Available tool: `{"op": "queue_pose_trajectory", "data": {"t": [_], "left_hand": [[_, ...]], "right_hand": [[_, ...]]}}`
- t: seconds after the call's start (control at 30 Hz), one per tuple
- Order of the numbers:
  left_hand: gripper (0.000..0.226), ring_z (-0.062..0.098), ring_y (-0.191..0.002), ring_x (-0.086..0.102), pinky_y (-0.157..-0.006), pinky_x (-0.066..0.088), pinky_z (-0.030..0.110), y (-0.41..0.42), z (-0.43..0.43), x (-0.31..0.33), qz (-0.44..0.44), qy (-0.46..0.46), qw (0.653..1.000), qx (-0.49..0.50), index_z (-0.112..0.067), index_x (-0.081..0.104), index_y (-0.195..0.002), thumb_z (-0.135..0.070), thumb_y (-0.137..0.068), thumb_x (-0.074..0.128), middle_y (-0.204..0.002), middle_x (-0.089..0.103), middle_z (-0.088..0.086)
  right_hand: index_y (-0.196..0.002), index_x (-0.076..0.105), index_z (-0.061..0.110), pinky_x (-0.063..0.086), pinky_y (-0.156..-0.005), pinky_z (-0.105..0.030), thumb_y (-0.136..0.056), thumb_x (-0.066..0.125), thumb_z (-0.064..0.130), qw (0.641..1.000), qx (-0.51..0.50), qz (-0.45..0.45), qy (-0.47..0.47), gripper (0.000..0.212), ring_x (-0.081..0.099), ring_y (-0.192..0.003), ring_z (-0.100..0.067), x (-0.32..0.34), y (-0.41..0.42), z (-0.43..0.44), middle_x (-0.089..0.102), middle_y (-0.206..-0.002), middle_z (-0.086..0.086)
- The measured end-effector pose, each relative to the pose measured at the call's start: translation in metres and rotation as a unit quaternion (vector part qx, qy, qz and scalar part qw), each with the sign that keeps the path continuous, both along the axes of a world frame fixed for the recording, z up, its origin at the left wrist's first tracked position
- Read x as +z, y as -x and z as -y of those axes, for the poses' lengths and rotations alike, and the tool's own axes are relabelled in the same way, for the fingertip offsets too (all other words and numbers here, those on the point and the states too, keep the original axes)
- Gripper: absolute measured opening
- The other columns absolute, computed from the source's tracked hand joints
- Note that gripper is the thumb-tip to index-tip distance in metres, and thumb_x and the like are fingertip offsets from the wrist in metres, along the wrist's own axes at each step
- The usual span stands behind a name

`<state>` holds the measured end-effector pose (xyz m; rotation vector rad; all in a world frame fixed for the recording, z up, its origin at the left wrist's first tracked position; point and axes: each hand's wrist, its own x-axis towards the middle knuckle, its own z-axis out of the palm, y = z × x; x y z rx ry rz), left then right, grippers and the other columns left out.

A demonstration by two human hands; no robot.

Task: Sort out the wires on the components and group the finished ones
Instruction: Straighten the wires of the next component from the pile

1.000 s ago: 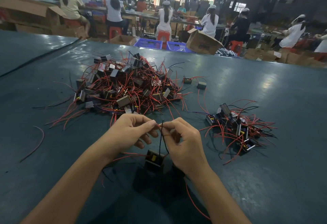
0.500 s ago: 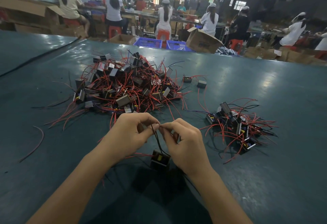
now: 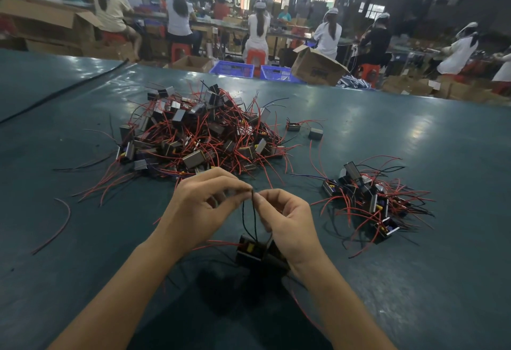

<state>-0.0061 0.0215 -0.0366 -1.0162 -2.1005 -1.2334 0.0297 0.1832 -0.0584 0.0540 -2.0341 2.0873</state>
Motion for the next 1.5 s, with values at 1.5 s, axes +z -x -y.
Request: {"op": "queue_pose_trajectory", "data": {"t": [1.5], "left_hand": [[0.026, 0.007, -0.072, 0.072, -0.066, 0.054, 0.015, 0.0025, -0.0059, 0.0042, 0.279, -0.181, 0.940, -0.073, -0.020, 0.073, -0.092, -0.020, -0.066, 0.078, -0.077, 0.076, -0.003]], "right_hand": [[-0.091, 0.071, 0.012, 0.046, -0.056, -0.009, -0.094, 0.061, 0.007, 0.998, 0.047, -0.037, -0.030, 0.012, 0.063, -0.057, 0.002, 0.0080, -0.0051, 0.0031, 0.073, -0.072, 0.004]]}}
